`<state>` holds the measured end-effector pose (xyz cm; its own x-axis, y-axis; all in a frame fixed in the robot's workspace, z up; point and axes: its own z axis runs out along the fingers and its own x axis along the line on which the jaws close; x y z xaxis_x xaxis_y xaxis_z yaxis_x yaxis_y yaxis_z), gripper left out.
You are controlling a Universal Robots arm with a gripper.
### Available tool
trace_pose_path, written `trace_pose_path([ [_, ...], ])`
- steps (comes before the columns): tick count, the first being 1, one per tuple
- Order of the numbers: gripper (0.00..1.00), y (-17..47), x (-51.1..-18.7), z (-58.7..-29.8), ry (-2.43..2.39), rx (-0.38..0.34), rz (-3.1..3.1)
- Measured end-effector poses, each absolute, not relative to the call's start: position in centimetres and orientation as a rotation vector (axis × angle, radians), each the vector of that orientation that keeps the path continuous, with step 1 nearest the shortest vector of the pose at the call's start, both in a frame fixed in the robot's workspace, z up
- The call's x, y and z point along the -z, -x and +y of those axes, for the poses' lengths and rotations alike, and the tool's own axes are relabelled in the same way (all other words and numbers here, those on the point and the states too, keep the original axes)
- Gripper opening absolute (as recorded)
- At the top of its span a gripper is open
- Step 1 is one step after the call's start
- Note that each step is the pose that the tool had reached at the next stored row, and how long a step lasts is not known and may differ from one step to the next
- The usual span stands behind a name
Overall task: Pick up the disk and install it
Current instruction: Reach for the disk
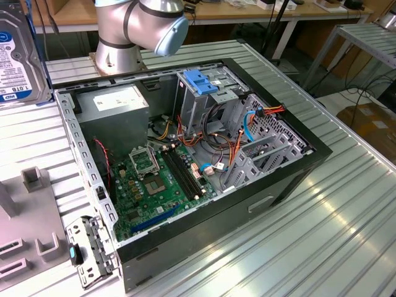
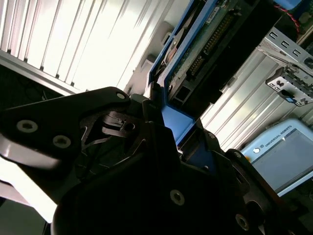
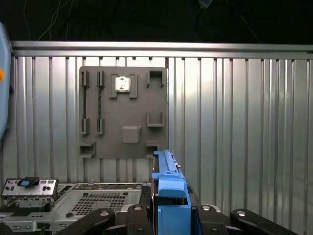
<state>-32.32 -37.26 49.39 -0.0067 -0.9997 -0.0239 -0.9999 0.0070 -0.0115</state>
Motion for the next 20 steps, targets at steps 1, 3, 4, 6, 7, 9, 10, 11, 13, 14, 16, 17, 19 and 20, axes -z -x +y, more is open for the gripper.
trace_pose_path([
  [1, 0.37, 32.2, -49.4, -37.3, 2.196, -0.014, 2.211],
  [3, 0.37, 31.8, -49.4, -37.3, 2.196, -0.013, 2.211],
  [4, 0.37, 31.7, -49.4, -37.3, 2.196, -0.013, 2.211],
  [6, 0.37, 31.3, -49.4, -37.3, 2.196, -0.013, 2.211],
  [7, 0.37, 31.2, -49.4, -37.3, 2.196, -0.014, 2.211],
  [9, 0.37, 31.0, -49.4, -37.4, 2.196, -0.013, 2.211],
  [10, 0.37, 30.8, -49.4, -37.4, 2.196, -0.014, 2.211],
  [11, 0.37, 30.7, -49.4, -37.4, 2.196, -0.014, 2.211],
  [13, 0.37, 30.5, -49.4, -37.5, 2.196, -0.013, 2.211],
  [14, 0.37, 30.4, -49.4, -37.5, 2.196, -0.013, 2.211],
  [16, 0.37, 30.2, -49.4, -37.6, 2.196, -0.014, 2.211],
  [17, 0.37, 30.1, -49.4, -37.6, 2.196, -0.014, 2.211],
  [19, 0.37, 29.9, -49.4, -37.6, 2.196, -0.013, 2.211],
  [20, 0.37, 29.7, -49.4, -37.7, 2.196, -0.013, 2.211],
])
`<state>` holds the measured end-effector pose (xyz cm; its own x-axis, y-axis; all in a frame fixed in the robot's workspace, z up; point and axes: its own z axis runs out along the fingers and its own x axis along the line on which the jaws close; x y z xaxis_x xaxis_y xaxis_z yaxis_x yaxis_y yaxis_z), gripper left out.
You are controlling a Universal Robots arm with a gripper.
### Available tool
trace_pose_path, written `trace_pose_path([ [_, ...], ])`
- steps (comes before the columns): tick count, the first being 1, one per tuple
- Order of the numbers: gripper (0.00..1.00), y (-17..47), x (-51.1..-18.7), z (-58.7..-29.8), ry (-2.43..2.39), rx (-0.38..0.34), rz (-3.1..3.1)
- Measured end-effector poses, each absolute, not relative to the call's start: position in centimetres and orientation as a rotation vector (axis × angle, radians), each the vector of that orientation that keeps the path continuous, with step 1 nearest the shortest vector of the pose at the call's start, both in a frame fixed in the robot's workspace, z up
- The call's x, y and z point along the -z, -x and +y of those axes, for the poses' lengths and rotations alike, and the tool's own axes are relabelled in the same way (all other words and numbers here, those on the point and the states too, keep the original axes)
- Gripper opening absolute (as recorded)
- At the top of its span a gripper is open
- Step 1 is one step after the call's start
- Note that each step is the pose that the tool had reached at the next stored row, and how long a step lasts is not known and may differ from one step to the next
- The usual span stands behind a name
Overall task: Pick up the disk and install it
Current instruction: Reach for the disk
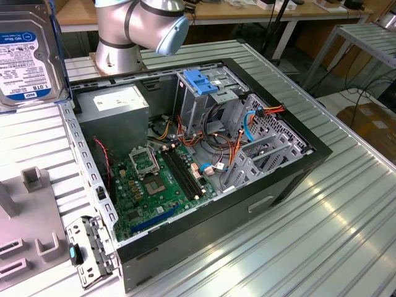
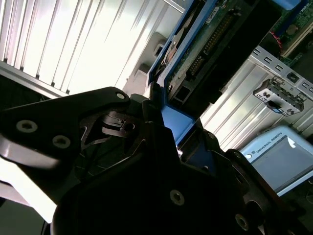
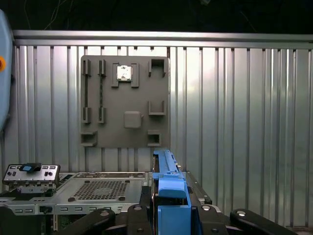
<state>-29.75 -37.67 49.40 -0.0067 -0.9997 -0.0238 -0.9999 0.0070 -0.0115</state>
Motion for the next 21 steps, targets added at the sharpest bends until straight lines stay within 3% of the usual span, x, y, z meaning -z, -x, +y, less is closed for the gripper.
trace_pose_path([
  [21, 0.37, 27.0, -49.4, -38.2, 2.196, -0.014, 2.211],
])
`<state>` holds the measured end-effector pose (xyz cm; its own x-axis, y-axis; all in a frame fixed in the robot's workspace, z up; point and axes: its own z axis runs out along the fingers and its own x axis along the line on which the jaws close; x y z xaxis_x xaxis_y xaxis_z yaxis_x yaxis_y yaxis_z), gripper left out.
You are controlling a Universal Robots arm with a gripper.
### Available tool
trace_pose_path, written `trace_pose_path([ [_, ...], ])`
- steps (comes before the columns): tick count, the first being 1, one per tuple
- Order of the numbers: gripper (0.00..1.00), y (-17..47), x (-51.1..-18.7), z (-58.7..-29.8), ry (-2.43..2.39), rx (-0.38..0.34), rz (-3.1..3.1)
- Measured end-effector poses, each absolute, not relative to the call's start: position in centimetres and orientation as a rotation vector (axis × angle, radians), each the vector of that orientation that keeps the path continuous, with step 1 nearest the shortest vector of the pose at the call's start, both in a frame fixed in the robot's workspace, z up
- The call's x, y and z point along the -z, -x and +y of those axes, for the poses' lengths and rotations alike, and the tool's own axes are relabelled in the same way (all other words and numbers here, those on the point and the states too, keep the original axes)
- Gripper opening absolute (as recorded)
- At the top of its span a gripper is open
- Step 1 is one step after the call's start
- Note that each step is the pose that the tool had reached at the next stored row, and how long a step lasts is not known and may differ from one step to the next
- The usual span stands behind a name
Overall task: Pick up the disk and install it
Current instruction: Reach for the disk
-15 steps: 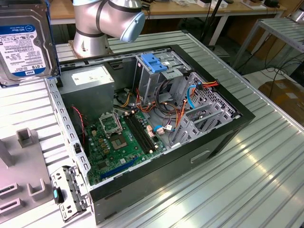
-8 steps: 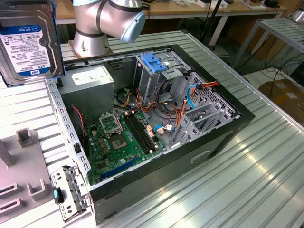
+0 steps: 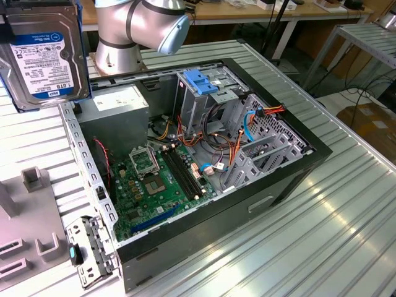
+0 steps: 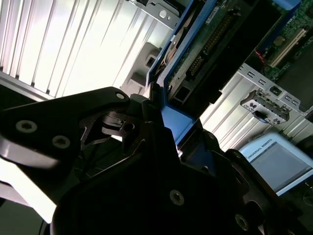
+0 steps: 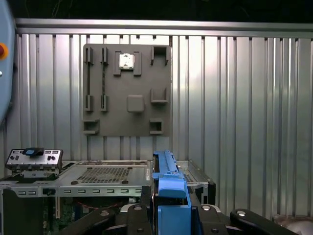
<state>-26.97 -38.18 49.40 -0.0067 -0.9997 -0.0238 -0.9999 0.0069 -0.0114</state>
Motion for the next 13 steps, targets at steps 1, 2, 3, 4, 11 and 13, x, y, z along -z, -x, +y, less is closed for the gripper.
trace_pose_path([
  [1, 0.37, 26.8, -49.4, -38.2, 2.196, -0.013, 2.211],
  [2, 0.37, 26.6, -49.4, -38.2, 2.196, -0.014, 2.211],
  [3, 0.37, 26.4, -49.4, -38.3, 2.196, -0.014, 2.211],
  [4, 0.37, 26.3, -49.4, -38.3, 2.196, -0.013, 2.211],
  [11, 0.37, 25.4, -49.4, -38.4, 2.196, -0.014, 2.211],
  [13, 0.37, 25.2, -49.4, -38.5, 2.196, -0.014, 2.211],
])
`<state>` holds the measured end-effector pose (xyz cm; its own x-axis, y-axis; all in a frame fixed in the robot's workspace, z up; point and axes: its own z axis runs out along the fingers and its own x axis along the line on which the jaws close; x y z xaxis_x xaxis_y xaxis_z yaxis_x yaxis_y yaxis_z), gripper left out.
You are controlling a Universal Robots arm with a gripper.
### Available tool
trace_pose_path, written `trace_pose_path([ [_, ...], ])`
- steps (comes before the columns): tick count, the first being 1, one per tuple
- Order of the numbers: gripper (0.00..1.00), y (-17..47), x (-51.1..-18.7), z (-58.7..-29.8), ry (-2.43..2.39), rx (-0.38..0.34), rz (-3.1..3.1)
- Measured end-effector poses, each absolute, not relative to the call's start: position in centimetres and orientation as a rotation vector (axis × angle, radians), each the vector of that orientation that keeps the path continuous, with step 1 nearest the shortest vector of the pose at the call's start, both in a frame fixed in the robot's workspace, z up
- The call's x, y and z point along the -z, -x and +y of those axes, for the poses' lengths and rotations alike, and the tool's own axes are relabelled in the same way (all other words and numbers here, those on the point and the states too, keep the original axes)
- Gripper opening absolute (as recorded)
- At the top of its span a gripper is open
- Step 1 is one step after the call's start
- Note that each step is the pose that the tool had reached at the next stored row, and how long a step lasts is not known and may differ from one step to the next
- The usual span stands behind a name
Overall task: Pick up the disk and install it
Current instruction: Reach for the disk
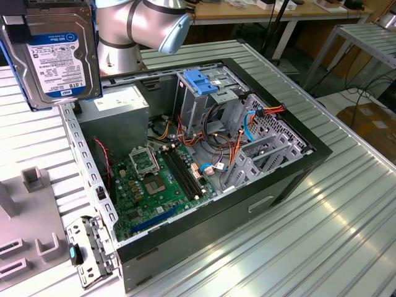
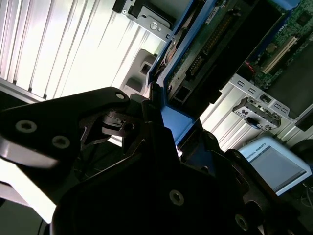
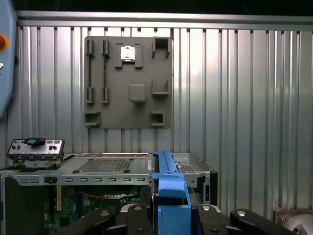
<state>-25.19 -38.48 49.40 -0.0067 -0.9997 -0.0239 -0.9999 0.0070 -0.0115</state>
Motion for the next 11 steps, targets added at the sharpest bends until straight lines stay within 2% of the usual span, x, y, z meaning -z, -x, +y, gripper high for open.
trace_pose_path([
  [11, 0.37, 23.7, -49.4, -39.1, 2.196, -0.014, 2.211],
])
